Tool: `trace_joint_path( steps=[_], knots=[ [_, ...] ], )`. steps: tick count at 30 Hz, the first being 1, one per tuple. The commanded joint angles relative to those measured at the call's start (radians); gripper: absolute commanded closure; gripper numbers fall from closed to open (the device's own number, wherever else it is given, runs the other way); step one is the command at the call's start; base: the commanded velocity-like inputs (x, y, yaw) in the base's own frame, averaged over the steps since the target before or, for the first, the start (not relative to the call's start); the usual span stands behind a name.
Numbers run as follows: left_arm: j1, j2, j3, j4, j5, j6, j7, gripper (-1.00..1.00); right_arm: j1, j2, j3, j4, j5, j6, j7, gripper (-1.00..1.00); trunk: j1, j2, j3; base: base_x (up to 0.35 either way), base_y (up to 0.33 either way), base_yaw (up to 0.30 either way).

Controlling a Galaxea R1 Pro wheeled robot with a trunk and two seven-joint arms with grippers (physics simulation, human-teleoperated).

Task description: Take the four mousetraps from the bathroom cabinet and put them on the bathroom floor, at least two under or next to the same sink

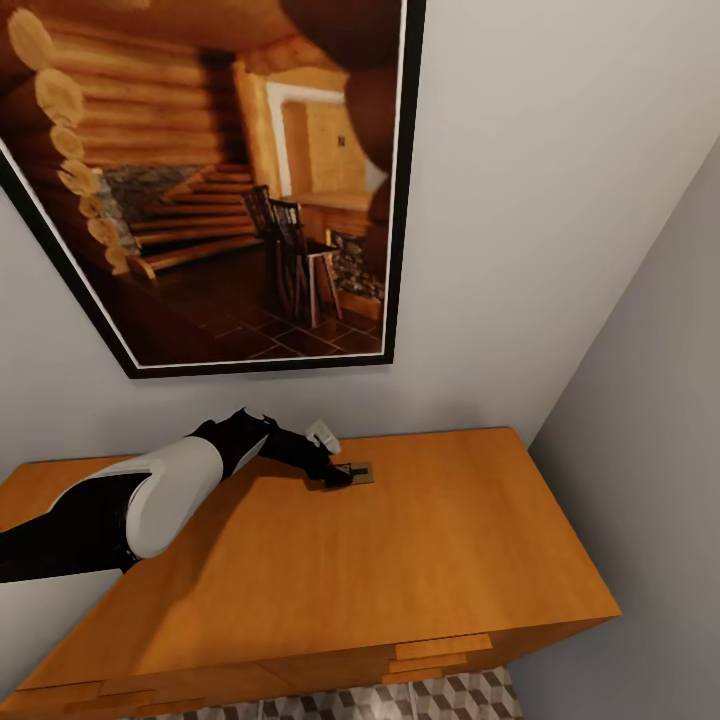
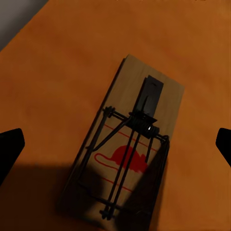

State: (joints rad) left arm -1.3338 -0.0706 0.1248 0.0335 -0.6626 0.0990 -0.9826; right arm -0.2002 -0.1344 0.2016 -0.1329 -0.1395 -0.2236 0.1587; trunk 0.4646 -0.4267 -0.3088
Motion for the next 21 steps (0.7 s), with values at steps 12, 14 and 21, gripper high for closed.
trace_joint_path(
  steps=[12,14,21],
  knots=[
    [0.0,0.0,-0.02,0.006,-0.014,0.011,-0.002,-1.0,-0.001,-0.001,0.006,0.001,-0.011,-0.003,0.004,1.0,0.001,-0.001,-0.002,0.0,0.0,0.0],
    [-0.001,0.0,-0.02,0.006,-0.016,0.011,-0.002,-1.0,-0.001,-0.001,0.007,0.001,-0.011,-0.003,0.004,1.0,0.001,-0.001,-0.002,0.0,0.0,0.0],
    [-0.001,0.0,-0.02,0.006,-0.045,0.012,-0.002,-1.0,-0.001,-0.001,0.007,0.001,-0.011,-0.003,0.004,1.0,0.001,-0.001,-0.002,0.0,0.0,0.0]
  ],
)
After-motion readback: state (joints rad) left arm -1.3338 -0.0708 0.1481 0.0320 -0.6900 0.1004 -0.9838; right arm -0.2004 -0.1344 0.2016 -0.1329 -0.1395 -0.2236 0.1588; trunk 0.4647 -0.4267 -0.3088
